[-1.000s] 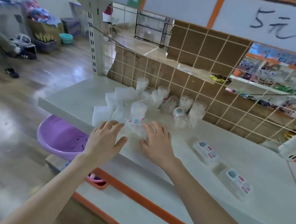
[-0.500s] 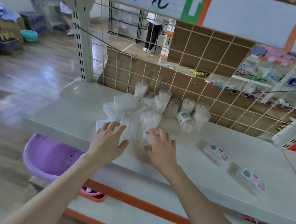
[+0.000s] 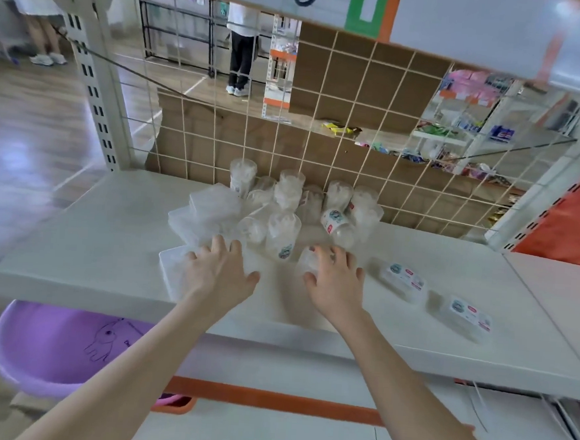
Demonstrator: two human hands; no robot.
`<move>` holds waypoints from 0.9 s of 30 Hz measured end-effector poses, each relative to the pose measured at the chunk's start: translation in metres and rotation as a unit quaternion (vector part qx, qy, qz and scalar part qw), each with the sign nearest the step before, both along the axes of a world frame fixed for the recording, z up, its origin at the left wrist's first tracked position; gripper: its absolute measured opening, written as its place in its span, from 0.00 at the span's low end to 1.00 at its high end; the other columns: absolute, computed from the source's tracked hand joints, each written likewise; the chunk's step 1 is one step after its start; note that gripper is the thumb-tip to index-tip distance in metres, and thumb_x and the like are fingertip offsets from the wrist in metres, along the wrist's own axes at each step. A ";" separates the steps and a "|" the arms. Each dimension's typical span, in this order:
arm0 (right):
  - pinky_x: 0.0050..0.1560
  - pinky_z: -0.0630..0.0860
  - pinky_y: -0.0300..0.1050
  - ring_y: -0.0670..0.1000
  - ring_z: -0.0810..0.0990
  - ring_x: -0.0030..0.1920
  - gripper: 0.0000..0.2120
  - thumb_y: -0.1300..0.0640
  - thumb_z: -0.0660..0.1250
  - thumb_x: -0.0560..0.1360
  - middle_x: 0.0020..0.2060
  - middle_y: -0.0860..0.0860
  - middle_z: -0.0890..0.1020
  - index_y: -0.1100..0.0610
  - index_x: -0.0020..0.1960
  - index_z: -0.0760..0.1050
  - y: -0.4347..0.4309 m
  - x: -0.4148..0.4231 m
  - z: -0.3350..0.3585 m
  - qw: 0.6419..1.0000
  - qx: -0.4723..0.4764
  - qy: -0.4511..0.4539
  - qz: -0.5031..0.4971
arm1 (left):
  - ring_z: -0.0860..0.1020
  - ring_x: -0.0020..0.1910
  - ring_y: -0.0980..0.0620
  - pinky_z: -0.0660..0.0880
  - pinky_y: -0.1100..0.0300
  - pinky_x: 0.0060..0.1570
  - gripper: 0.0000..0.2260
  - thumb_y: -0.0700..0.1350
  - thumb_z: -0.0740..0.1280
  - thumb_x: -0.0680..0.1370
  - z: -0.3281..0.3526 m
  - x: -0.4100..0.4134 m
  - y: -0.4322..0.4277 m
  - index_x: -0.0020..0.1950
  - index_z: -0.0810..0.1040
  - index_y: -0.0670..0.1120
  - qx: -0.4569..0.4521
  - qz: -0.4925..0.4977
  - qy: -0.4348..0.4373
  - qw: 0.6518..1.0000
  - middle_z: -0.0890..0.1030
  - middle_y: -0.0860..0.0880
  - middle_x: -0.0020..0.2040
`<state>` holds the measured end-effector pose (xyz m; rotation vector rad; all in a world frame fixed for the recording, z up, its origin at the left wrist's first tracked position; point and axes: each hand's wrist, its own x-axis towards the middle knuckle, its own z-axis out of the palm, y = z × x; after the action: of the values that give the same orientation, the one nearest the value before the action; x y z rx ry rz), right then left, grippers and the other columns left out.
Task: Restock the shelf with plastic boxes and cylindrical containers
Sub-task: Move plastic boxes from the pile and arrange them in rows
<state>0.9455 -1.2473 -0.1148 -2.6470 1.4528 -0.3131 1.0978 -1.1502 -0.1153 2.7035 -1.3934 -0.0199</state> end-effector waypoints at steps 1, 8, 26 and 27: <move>0.61 0.62 0.52 0.55 0.60 0.66 0.21 0.51 0.59 0.76 0.66 0.52 0.65 0.48 0.68 0.63 0.000 -0.001 0.000 1.000 -0.005 0.000 -0.004 | 0.72 0.54 0.43 0.63 0.53 0.48 0.23 0.61 0.58 0.75 0.000 0.001 -0.001 0.60 0.67 0.45 -0.001 -0.006 -0.009 1.000 0.69 0.45 0.58; 0.66 0.57 0.54 0.56 0.55 0.70 0.22 0.49 0.58 0.77 0.70 0.53 0.60 0.51 0.69 0.62 0.003 0.003 0.004 0.999 -0.037 0.001 0.004 | 0.74 0.53 0.42 0.65 0.57 0.42 0.17 0.55 0.59 0.75 0.008 0.012 0.005 0.58 0.73 0.46 -0.089 -0.018 0.077 0.993 0.73 0.47 0.58; 0.66 0.62 0.51 0.56 0.62 0.67 0.32 0.57 0.71 0.69 0.66 0.54 0.67 0.57 0.70 0.64 0.045 0.034 0.017 0.960 0.023 -0.134 0.244 | 0.82 0.32 0.51 0.66 0.61 0.31 0.23 0.61 0.49 0.79 0.026 0.028 0.026 0.43 0.79 0.51 -0.214 0.092 0.631 0.740 0.84 0.50 0.34; 0.65 0.63 0.51 0.56 0.63 0.66 0.32 0.57 0.71 0.68 0.66 0.54 0.67 0.58 0.70 0.64 0.045 0.034 0.017 0.960 0.022 -0.137 0.244 | 0.82 0.30 0.52 0.66 0.61 0.30 0.23 0.61 0.49 0.79 0.027 0.027 0.026 0.43 0.79 0.51 -0.213 0.089 0.631 0.741 0.84 0.50 0.34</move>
<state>0.9791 -1.2020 -0.0975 -2.6754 0.6890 -0.5565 1.1249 -1.1243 -0.0885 1.6423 -0.5529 -1.1123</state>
